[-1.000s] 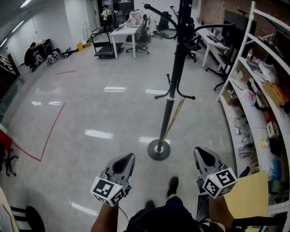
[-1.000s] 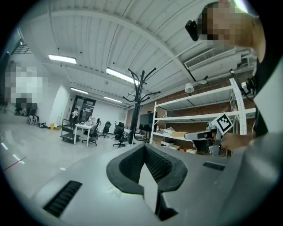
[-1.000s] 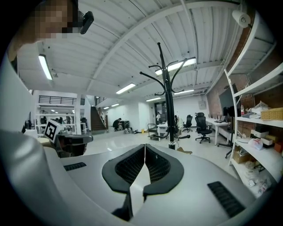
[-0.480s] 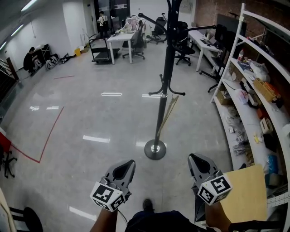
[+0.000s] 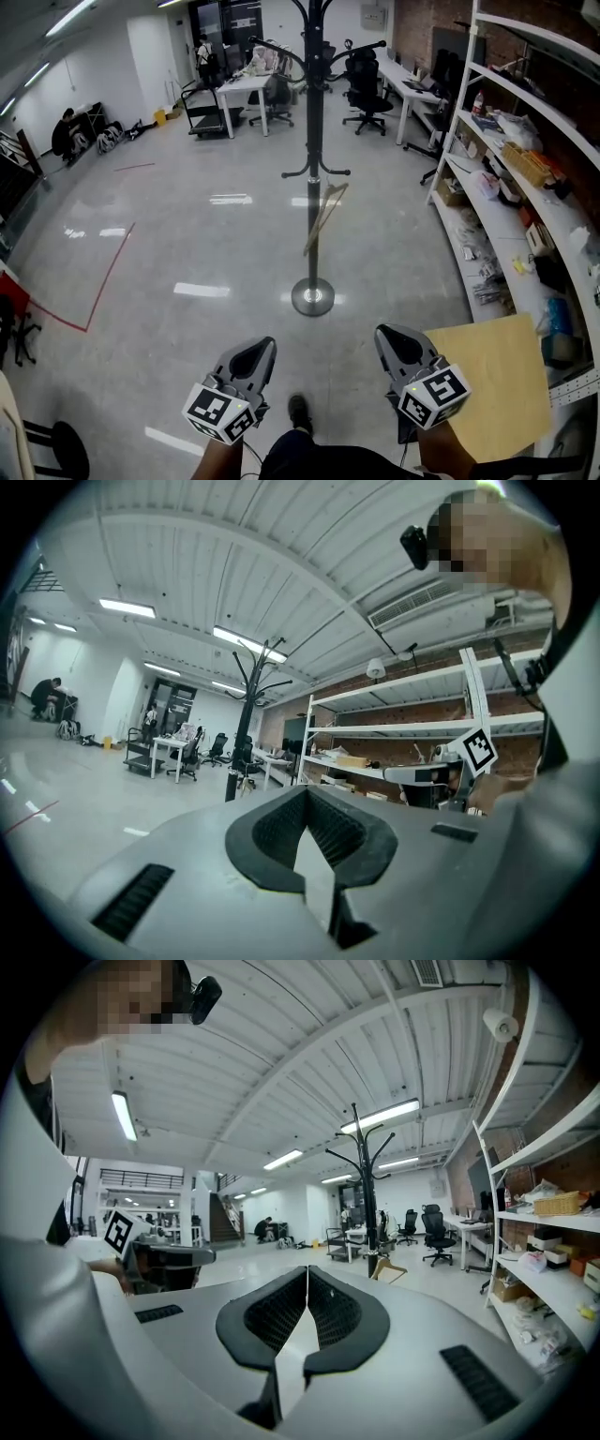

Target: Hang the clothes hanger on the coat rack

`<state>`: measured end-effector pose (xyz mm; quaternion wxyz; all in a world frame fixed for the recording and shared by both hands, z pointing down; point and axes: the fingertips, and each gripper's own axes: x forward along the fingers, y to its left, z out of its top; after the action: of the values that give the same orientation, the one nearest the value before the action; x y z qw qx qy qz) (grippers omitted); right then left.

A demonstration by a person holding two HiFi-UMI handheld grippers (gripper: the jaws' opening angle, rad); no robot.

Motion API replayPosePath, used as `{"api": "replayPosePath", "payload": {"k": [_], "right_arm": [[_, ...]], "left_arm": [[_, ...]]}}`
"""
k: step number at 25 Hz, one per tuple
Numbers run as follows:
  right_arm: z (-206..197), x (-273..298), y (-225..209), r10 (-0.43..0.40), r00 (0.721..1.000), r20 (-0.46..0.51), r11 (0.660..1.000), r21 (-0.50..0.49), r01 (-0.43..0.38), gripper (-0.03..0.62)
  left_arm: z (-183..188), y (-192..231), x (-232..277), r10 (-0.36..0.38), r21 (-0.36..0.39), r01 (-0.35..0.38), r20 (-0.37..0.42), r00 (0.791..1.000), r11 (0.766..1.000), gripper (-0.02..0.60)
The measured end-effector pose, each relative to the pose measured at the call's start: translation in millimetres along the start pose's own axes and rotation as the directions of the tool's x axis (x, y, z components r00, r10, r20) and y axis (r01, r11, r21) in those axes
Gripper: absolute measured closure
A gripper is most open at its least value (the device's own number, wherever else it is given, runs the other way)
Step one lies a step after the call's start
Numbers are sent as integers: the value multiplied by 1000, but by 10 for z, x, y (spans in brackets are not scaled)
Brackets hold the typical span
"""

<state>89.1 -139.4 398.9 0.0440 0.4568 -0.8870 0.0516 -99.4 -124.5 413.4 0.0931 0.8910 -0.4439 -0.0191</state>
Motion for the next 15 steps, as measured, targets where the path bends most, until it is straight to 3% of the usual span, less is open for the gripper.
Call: {"api": "replayPosePath", "payload": {"k": [7,12,15], "right_arm": [[-185,-702,173,33,999,-4,999,29,-33,586],[-275,-1070,308,40,999,-10,998,57,-40,586],[-205,-1204,430,54,999,1,997,58,-54,586]], "left_arm": [[-221,-668,-488,43,15,-43,-21,999,999,581],[-286,-916,-808,125,1,-126,-25,992,992,581],[-215,-1041,-984,140,15,-140,-27,990,990,581]]}}
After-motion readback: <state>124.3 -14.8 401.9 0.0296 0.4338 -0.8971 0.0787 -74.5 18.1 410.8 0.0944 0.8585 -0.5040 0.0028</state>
